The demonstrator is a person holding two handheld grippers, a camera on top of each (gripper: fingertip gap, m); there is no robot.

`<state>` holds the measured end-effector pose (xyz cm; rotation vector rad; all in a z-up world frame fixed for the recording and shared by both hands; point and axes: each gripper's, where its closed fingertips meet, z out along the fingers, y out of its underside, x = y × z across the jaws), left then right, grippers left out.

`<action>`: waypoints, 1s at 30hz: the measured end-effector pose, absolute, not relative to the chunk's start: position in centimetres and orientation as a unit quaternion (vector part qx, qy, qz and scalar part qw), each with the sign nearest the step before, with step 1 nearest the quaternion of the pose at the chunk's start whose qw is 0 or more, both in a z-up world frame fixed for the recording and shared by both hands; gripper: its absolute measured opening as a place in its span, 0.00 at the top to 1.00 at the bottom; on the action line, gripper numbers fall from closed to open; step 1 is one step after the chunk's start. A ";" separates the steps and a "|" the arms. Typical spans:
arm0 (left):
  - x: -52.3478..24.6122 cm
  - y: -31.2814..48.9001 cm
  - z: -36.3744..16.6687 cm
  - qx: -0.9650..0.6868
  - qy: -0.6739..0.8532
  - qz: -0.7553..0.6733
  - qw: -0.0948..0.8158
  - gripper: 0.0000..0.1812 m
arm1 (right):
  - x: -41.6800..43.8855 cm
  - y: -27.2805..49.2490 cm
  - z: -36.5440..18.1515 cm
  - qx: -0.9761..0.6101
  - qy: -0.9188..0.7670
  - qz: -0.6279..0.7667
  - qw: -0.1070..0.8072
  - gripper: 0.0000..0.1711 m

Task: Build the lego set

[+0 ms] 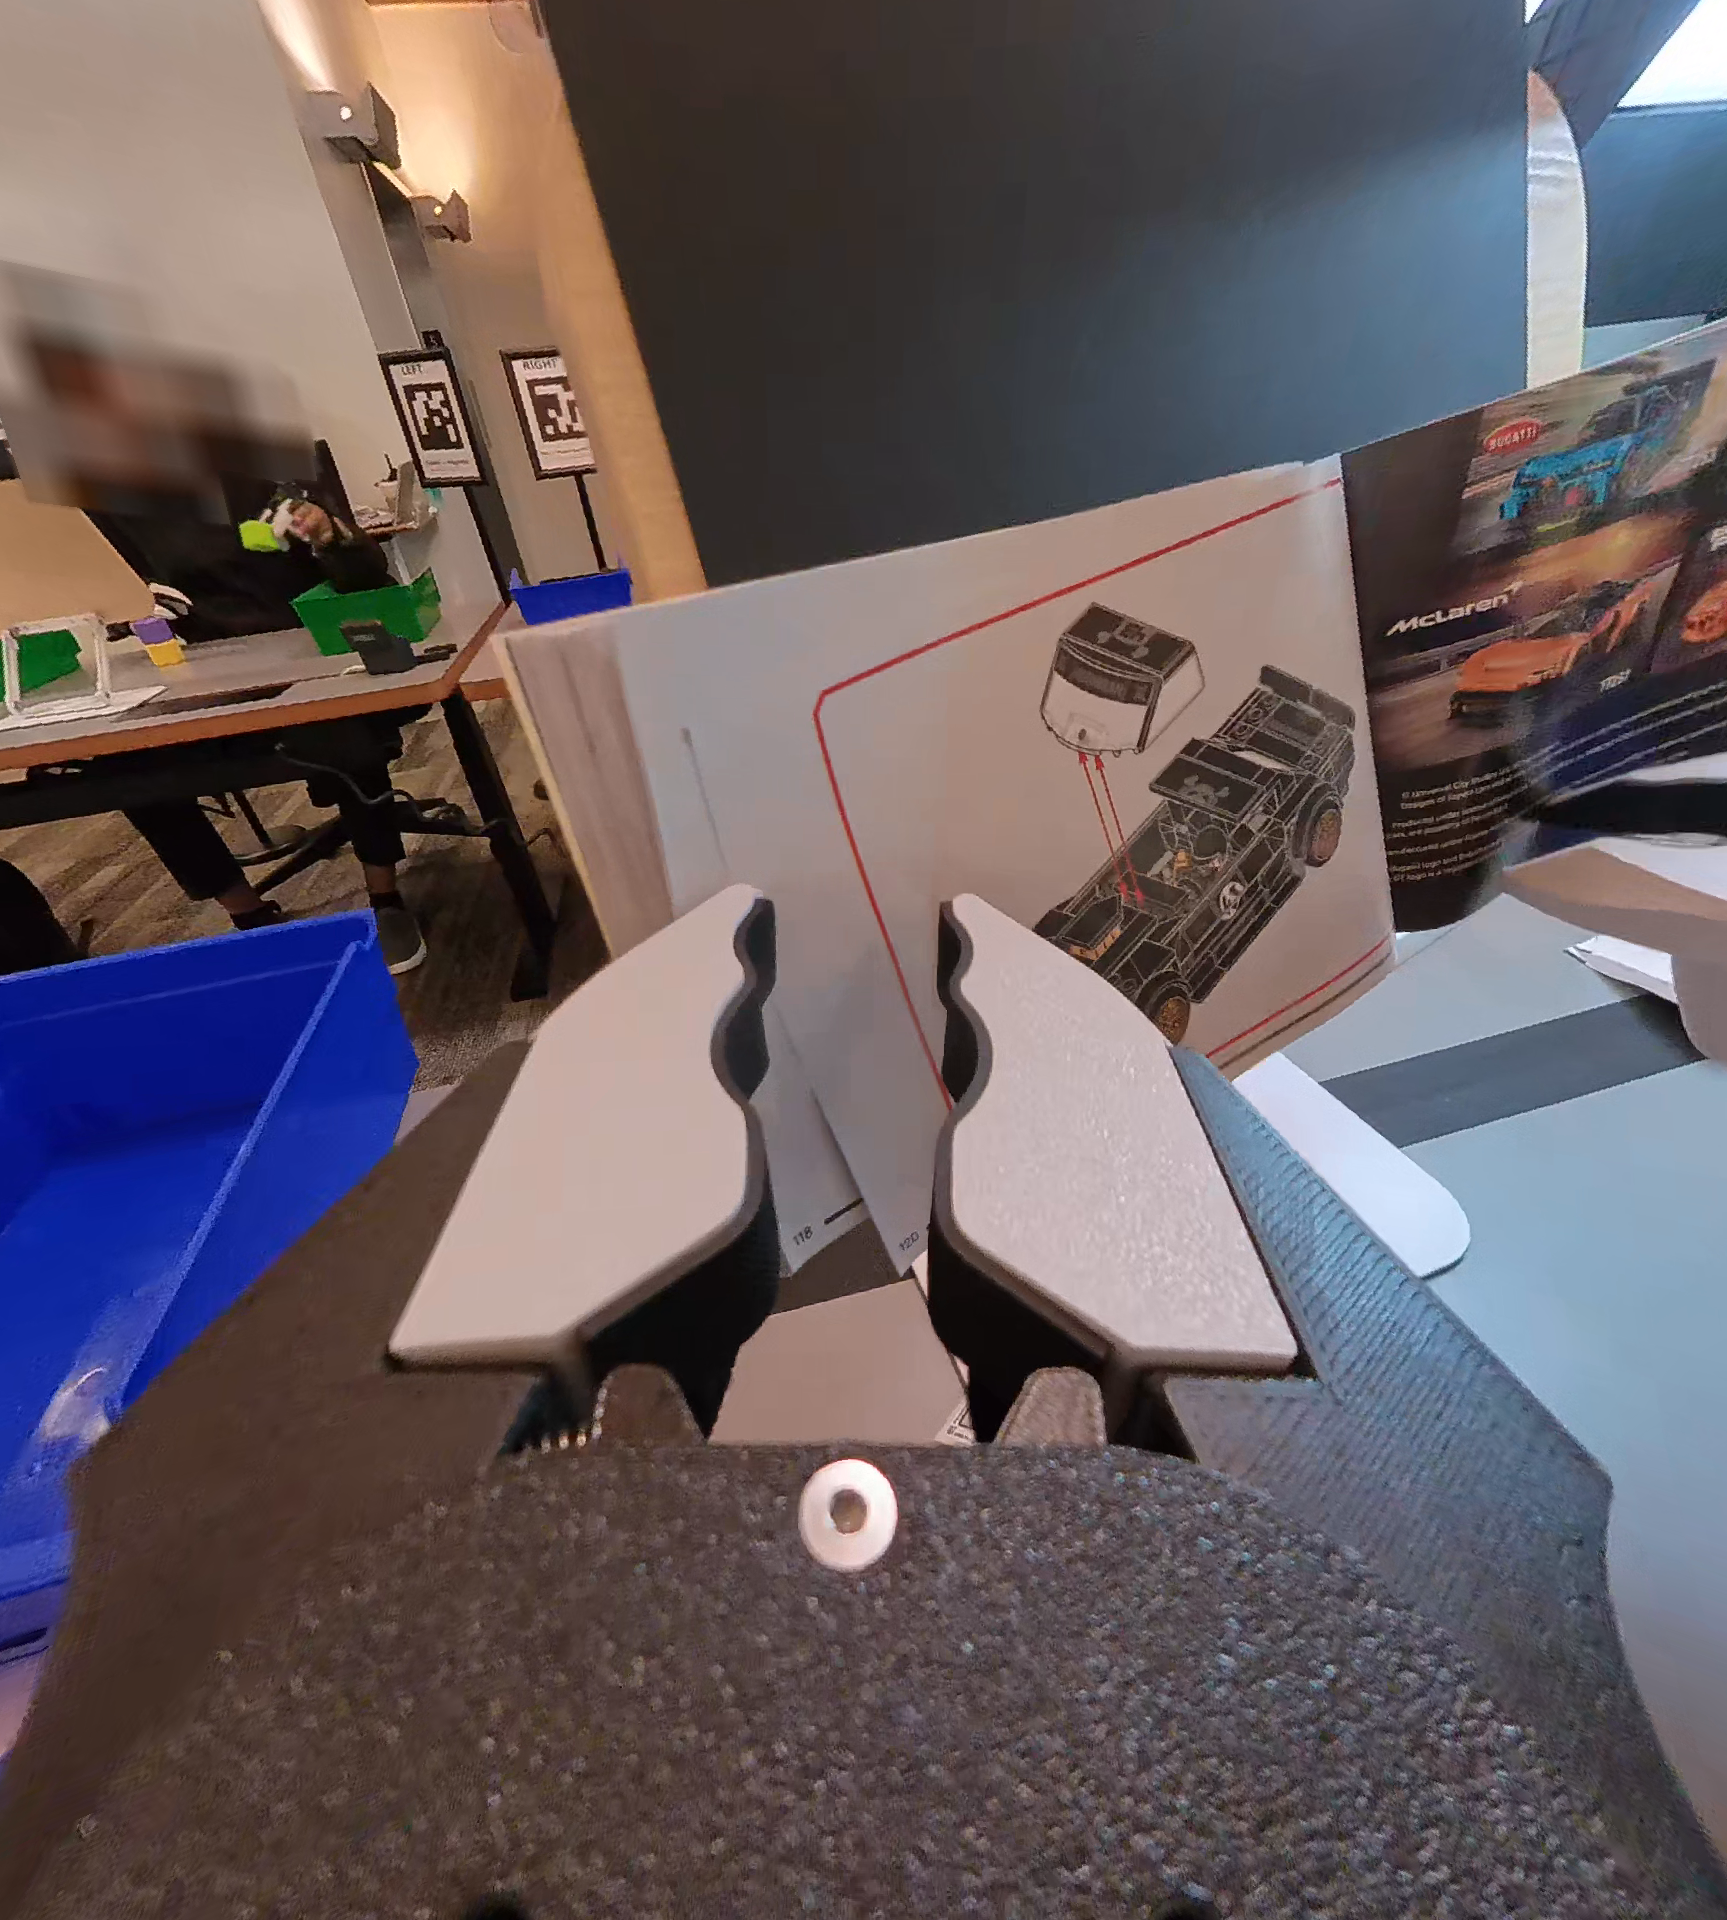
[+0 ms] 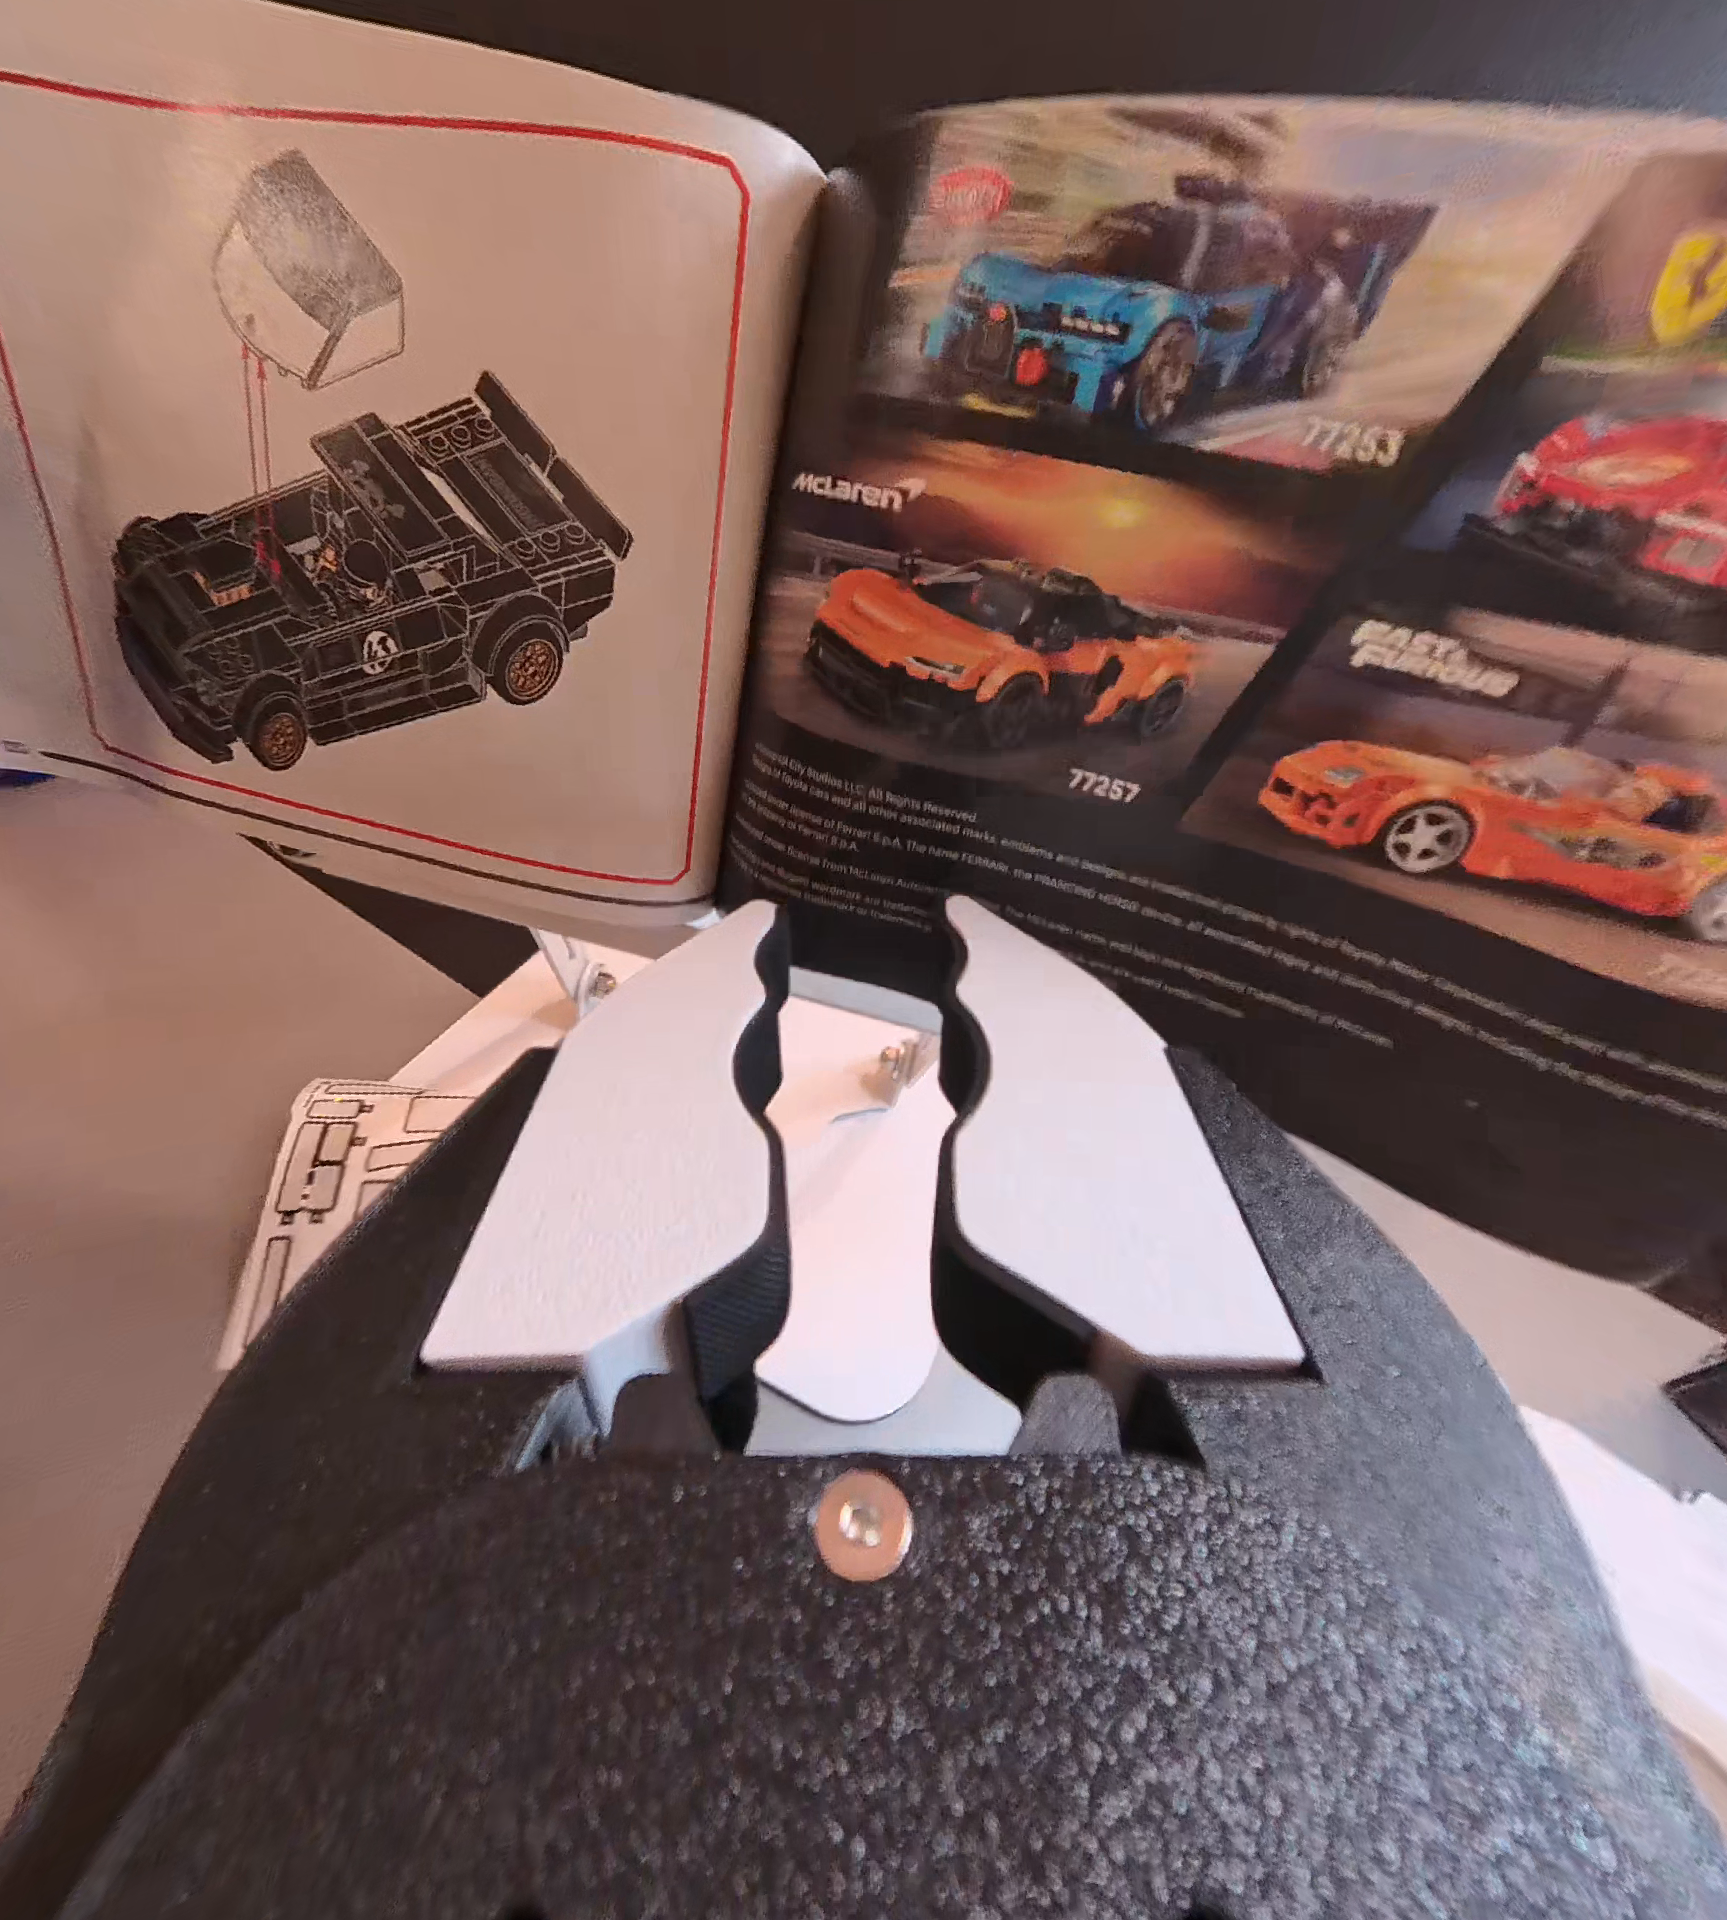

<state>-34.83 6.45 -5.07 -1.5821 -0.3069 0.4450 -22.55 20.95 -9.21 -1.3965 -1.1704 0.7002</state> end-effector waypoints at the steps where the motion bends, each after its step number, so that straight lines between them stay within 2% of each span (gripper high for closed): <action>1: -34.8 6.3 -4.9 -0.701 -0.137 0.198 0.671 0.83 | -22.3 21.0 -9.4 -0.596 -0.494 0.302 0.557 0.85; 12: -31.8 5.9 -2.0 -0.689 -0.101 0.229 0.680 0.83 | -18.3 20.0 -9.0 -0.584 -0.492 0.333 0.552 0.85; 16: -30.2 5.8 -0.8 -0.681 -0.086 0.223 0.692 0.84 | -18.2 16.9 -8.1 -0.523 -0.528 0.368 0.559 0.90; 20: -29.5 6.0 -0.6 -0.681 -0.084 0.208 0.697 0.84 | -20.8 16.3 -8.0 -0.510 -0.552 0.333 0.569 0.97; 24: -29.4 6.7 -2.1 -0.706 -0.077 0.182 0.681 0.85 | -24.7 18.5 -9.4 -0.566 -0.561 0.281 0.535 0.96; 26: -29.5 6.9 -2.5 -0.713 -0.072 0.178 0.674 0.86 | -26.3 18.2 -9.5 -0.572 -0.569 0.299 0.510 0.95; 30: -29.4 7.0 -2.8 -0.721 -0.064 0.163 0.670 0.87 | -27.3 17.5 -7.7 -0.550 -0.568 0.324 0.519 0.95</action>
